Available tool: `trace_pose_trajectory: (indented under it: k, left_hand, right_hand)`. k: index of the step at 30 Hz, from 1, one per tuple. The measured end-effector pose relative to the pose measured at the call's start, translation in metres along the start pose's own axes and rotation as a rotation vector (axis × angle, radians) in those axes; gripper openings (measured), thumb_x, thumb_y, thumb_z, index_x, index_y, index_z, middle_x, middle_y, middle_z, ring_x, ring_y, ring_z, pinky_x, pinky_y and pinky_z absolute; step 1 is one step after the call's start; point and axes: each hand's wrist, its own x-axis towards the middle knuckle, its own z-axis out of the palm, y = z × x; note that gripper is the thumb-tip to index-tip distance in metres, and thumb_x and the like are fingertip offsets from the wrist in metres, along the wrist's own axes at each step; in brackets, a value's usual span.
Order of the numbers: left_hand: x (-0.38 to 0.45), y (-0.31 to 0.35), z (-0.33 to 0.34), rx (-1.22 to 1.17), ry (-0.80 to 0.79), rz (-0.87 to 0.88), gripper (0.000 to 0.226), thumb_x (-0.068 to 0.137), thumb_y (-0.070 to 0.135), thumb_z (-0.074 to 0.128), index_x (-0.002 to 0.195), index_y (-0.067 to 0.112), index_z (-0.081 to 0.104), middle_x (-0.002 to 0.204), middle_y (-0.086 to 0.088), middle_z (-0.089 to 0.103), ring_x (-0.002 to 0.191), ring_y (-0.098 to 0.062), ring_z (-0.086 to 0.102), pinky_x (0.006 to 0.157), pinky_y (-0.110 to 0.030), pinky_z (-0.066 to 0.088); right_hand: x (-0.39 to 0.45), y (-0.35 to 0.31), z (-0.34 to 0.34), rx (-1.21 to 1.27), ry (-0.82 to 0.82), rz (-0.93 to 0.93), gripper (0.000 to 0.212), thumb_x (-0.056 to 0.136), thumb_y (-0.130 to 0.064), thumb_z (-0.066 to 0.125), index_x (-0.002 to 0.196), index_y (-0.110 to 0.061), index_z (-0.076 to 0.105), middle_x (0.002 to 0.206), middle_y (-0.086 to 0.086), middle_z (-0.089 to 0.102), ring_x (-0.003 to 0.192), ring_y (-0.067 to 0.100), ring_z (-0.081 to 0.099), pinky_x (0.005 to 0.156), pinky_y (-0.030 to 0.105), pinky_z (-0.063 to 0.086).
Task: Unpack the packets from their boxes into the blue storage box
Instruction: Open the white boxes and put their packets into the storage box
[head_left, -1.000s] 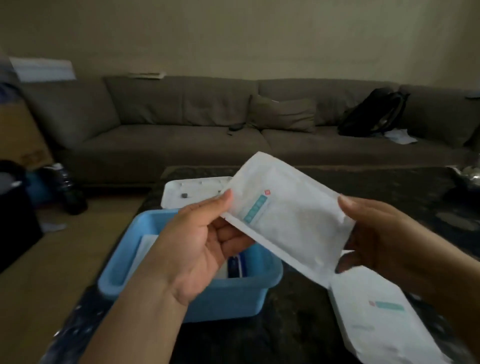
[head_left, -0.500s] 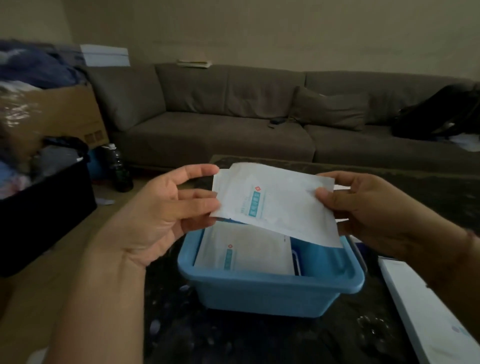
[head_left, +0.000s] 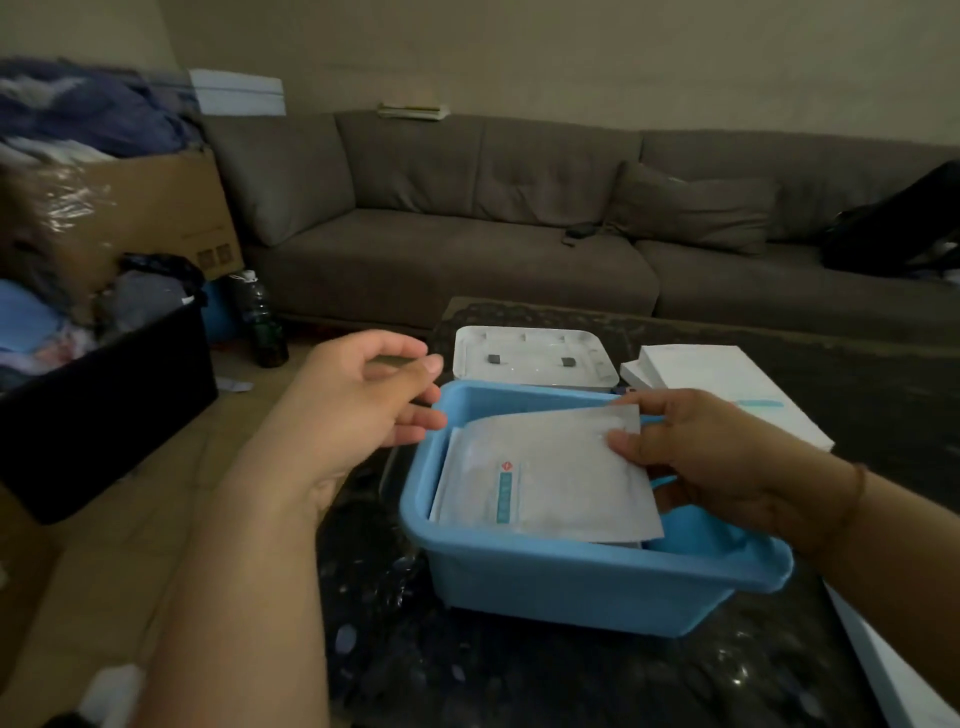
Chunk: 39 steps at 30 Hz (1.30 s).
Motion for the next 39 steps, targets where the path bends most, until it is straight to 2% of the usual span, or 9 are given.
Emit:
trace_pose_trajectory:
  k: [4, 8, 11, 14, 21, 26, 30, 34, 39]
  left_hand:
    - [0.0, 0.001, 0.005, 0.026, -0.027, 0.015, 0.016, 0.095, 0.028, 0.063, 0.11, 0.023, 0.065, 0.086, -0.003, 0.075, 0.072, -0.015, 0.075, 0.065, -0.028, 0.062]
    - [0.001, 0.002, 0.008, 0.061, -0.044, 0.023, 0.015, 0.095, 0.031, 0.062, 0.11, 0.026, 0.065, 0.085, 0.0, 0.075, 0.072, -0.013, 0.075, 0.067, -0.028, 0.062]
    - [0.001, 0.004, 0.01, 0.081, -0.015, 0.074, 0.019, 0.095, 0.032, 0.062, 0.113, 0.026, 0.065, 0.082, 0.003, 0.075, 0.071, -0.012, 0.074, 0.066, -0.029, 0.062]
    - [-0.005, 0.012, 0.017, 0.117, 0.042, 0.217, 0.018, 0.095, 0.03, 0.061, 0.113, 0.029, 0.065, 0.081, 0.01, 0.074, 0.071, -0.008, 0.073, 0.066, -0.028, 0.06]
    - [-0.046, 0.047, 0.054, 0.014, -0.13, 0.545, 0.009, 0.091, 0.027, 0.062, 0.09, 0.021, 0.069, 0.071, 0.0, 0.072, 0.059, -0.015, 0.07, 0.054, -0.024, 0.056]
    - [-0.099, 0.046, 0.131, 0.181, -0.481, 0.703, 0.015, 0.09, 0.038, 0.064, 0.084, 0.025, 0.066, 0.073, 0.01, 0.067, 0.066, -0.003, 0.066, 0.059, -0.015, 0.051]
    - [-0.124, 0.005, 0.212, 0.448, -0.781, 0.841, 0.023, 0.093, 0.042, 0.063, 0.113, 0.029, 0.061, 0.111, 0.012, 0.062, 0.102, -0.002, 0.056, 0.092, -0.028, 0.052]
    - [-0.122, -0.043, 0.259, 0.721, -0.841, 1.071, 0.048, 0.089, 0.048, 0.064, 0.13, 0.024, 0.057, 0.142, 0.004, 0.049, 0.132, -0.014, 0.037, 0.111, -0.035, 0.033]
    - [-0.117, -0.07, 0.289, 0.72, -0.731, 1.318, 0.032, 0.081, 0.044, 0.07, 0.105, 0.022, 0.067, 0.117, 0.002, 0.066, 0.108, -0.02, 0.059, 0.092, -0.036, 0.049]
  right_hand:
    - [0.002, 0.002, 0.009, -0.133, 0.012, -0.019, 0.014, 0.091, -0.018, 0.064, 0.103, -0.025, 0.064, 0.097, 0.005, 0.072, 0.079, 0.021, 0.072, 0.058, 0.034, 0.061]
    - [-0.001, 0.001, 0.012, -0.509, 0.111, -0.176, 0.027, 0.088, -0.037, 0.068, 0.112, -0.033, 0.057, 0.084, -0.005, 0.065, 0.06, 0.008, 0.062, 0.047, 0.017, 0.048]
    - [-0.004, 0.002, 0.014, -0.947, 0.125, -0.262, 0.055, 0.086, -0.057, 0.06, 0.134, -0.036, 0.043, 0.103, -0.009, 0.058, 0.08, 0.005, 0.053, 0.072, 0.016, 0.042]
    - [-0.008, 0.0, 0.013, -1.117, 0.149, -0.262, 0.064, 0.088, -0.063, 0.051, 0.143, -0.036, 0.033, 0.126, -0.002, 0.057, 0.094, 0.012, 0.052, 0.088, 0.028, 0.046]
    - [-0.03, 0.001, -0.038, -0.832, 0.338, -0.478, 0.027, 0.095, -0.033, 0.056, 0.121, -0.038, 0.053, 0.068, -0.008, 0.062, 0.062, 0.003, 0.062, 0.052, 0.011, 0.043]
    - [-0.096, 0.05, -0.098, -0.571, 0.628, -0.611, 0.024, 0.087, -0.029, 0.062, 0.109, -0.041, 0.059, 0.069, -0.011, 0.068, 0.064, 0.0, 0.065, 0.055, 0.019, 0.05]
    - [-0.135, 0.127, -0.139, -0.399, 0.792, -0.398, 0.024, 0.08, -0.049, 0.055, 0.104, -0.048, 0.06, 0.075, -0.01, 0.07, 0.063, 0.008, 0.068, 0.058, 0.038, 0.058]
    - [-0.153, 0.184, -0.159, -0.191, 0.944, -0.318, 0.014, 0.088, -0.025, 0.063, 0.093, -0.038, 0.067, 0.071, -0.006, 0.071, 0.06, 0.014, 0.067, 0.059, 0.043, 0.059]
    - [-0.169, 0.211, -0.158, -0.191, 0.968, -0.41, 0.019, 0.085, -0.014, 0.067, 0.088, -0.033, 0.068, 0.073, -0.01, 0.071, 0.058, 0.01, 0.066, 0.055, 0.026, 0.055]
